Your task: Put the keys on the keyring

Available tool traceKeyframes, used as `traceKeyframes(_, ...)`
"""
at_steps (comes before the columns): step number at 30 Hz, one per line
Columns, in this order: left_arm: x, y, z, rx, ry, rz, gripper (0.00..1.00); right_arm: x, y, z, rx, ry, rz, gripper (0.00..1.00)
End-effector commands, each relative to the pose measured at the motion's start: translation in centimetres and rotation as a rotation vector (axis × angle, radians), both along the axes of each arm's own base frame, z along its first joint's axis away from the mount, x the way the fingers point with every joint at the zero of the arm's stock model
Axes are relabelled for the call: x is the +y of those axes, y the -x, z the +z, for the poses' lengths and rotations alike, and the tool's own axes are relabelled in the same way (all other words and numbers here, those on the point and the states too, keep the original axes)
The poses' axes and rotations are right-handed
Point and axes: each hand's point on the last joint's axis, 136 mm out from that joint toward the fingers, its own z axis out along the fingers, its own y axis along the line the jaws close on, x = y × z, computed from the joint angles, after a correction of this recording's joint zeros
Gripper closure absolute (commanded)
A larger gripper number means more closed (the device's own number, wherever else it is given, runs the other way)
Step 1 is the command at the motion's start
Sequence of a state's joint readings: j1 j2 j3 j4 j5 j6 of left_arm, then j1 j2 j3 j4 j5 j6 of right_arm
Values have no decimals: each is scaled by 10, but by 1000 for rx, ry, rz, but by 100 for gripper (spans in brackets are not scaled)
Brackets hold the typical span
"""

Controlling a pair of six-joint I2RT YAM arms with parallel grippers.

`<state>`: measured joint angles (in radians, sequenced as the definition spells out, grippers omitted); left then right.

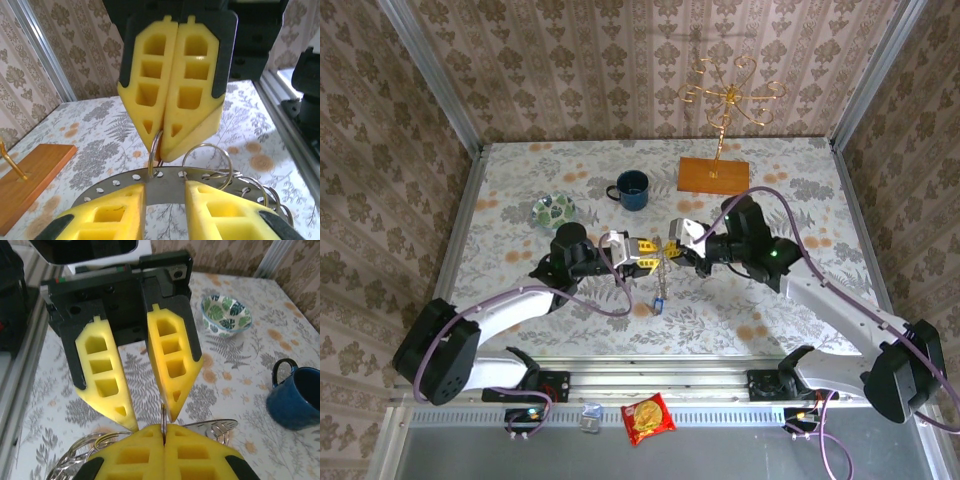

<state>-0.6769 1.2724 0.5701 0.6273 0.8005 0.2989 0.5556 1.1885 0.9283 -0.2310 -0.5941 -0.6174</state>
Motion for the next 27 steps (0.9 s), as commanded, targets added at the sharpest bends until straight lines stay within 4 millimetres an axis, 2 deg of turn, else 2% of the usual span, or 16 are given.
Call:
traceKeyframes(1,4,-4,-2,-45,-79,12,73,-9,4,-17,-8,181,7,100)
traceKeyframes(11,-3,-1,6,-50,-60,-28,78,5,4,-11,-75,333,45,100)
traceKeyframes(14,-4,-1,7,-54,-57,-31,84,10,6,-10,-90,363,63,100)
traceKeyframes(16,-4,-1,7,-55,-57,-33,93,12,8,-8,-89,362,73,100)
traceKeyframes(17,-4,0,7,-58,-58,-34,99,13,9,-5,-89,345,76,100)
traceKeyframes(19,-3,1,6,-64,-58,-35,100,14,9,3,-99,286,69,99)
traceKeyframes(20,-2,2,8,-68,-54,-36,100,14,8,10,-109,229,59,87)
traceKeyframes(22,-1,4,9,-70,-34,-39,100,8,8,21,-87,84,52,75)
traceKeyframes(25,1,8,17,-61,25,-48,100,-6,3,35,-44,-134,25,72)
traceKeyframes(27,2,9,21,-52,61,-54,100,-9,6,35,-44,-188,28,72)
